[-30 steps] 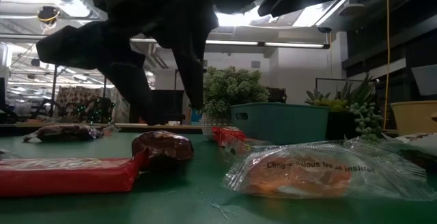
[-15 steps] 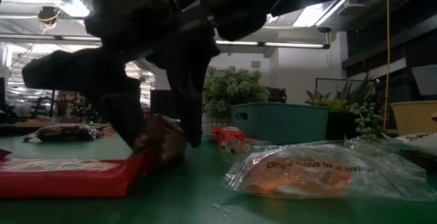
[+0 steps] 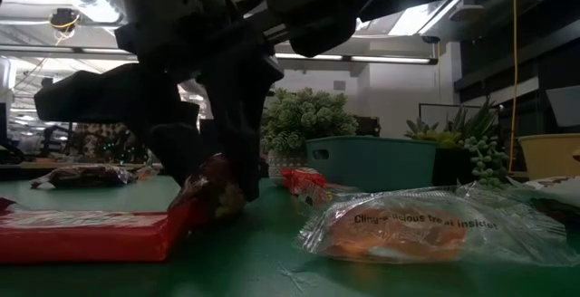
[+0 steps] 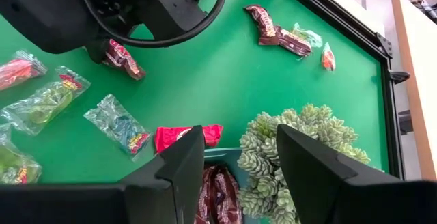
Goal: Organize candy in baskets
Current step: Put the brown chocolate into the blue bin, then put the red chocolate into the red bin
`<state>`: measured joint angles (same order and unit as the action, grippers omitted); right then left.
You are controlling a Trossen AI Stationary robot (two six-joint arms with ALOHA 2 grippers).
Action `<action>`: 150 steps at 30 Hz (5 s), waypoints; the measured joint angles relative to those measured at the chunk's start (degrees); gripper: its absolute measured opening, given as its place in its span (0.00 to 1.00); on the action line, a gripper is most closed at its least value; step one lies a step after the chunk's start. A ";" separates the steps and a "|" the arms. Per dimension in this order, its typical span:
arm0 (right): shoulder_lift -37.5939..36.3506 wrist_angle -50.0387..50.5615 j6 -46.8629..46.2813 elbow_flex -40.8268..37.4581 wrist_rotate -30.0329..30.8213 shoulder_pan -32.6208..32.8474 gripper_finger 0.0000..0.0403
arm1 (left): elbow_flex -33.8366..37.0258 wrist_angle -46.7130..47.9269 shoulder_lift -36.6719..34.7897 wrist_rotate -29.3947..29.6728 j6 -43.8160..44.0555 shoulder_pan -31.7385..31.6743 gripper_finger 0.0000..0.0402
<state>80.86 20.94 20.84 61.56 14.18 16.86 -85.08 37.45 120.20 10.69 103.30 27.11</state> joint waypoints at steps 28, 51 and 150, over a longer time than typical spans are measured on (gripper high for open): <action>-0.02 10.55 -5.79 5.08 -0.38 0.04 0.46 | -0.07 -14.00 -6.45 6.68 -44.22 -13.97 0.26; -0.02 25.20 -32.97 7.96 -21.38 0.04 0.46 | -0.09 -22.73 -6.38 7.64 -81.10 -22.22 0.28; 15.95 26.52 -20.48 -1.33 -11.81 20.52 0.02 | -0.07 -24.02 -6.32 7.73 -84.30 -22.40 0.50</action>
<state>96.81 47.46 0.36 60.23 2.37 37.39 -85.14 13.43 113.89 18.41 19.00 4.71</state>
